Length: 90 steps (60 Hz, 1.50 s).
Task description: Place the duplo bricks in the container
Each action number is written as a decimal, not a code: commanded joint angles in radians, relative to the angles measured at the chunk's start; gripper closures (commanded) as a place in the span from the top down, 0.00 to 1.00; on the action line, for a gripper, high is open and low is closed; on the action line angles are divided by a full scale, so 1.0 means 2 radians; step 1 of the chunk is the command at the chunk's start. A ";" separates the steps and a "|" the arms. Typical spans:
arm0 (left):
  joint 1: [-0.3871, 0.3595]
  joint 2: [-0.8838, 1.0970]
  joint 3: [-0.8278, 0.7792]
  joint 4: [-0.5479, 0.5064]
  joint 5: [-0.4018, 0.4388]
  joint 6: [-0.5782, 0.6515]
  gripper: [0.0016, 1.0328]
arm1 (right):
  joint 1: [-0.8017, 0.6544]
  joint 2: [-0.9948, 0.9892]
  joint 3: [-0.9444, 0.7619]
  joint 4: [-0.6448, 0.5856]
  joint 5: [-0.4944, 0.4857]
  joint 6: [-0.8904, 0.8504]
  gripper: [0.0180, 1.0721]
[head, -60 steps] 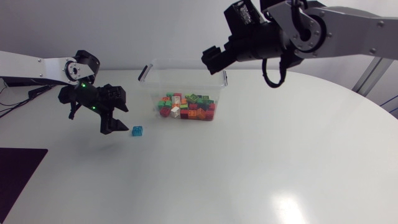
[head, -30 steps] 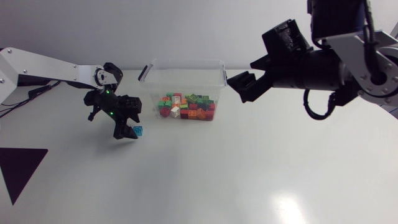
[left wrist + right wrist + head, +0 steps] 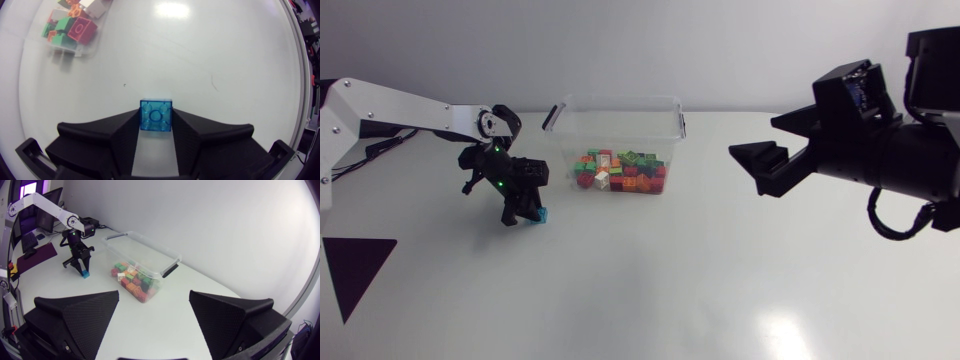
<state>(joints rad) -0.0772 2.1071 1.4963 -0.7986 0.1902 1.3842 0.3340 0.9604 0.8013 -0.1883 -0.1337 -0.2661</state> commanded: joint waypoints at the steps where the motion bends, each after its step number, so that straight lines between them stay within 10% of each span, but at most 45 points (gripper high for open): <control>1: 0.000 -0.034 0.006 -0.029 -0.003 -0.002 0.15 | -0.016 -0.022 -0.019 0.004 0.002 -0.006 0.96; 25: -0.029 -0.242 -0.010 -0.086 0.054 -0.090 0.15 | -0.091 -0.080 -0.105 0.059 0.041 0.004 0.96; 37: -0.084 -0.247 0.033 0.023 0.055 -0.246 0.15 | -0.092 -0.116 -0.142 0.067 0.063 0.000 0.96; 64: -0.139 -0.127 0.142 0.200 -0.051 -0.444 0.17 | -0.096 -0.196 -0.171 0.028 0.072 0.016 0.96; 80: -0.144 -0.018 0.251 0.218 -0.110 -0.478 0.19 | -0.096 -0.222 -0.174 0.003 0.076 0.014 0.96; 86: -0.142 0.018 0.292 0.217 -0.134 -0.500 0.36 | -0.096 -0.232 -0.175 -0.005 0.081 0.013 0.96; 89: -0.141 0.033 0.303 0.216 -0.146 -0.508 0.59 | -0.097 -0.241 -0.180 -0.006 0.094 0.014 0.96; 90: -0.141 0.040 0.308 0.215 -0.150 -0.513 0.80 | -0.097 -0.242 -0.181 -0.006 0.096 0.014 0.96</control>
<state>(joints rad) -0.3565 2.1361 2.0609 -0.3714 -0.0906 0.4049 0.1474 0.4946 0.4740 -0.1879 0.0383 -0.2543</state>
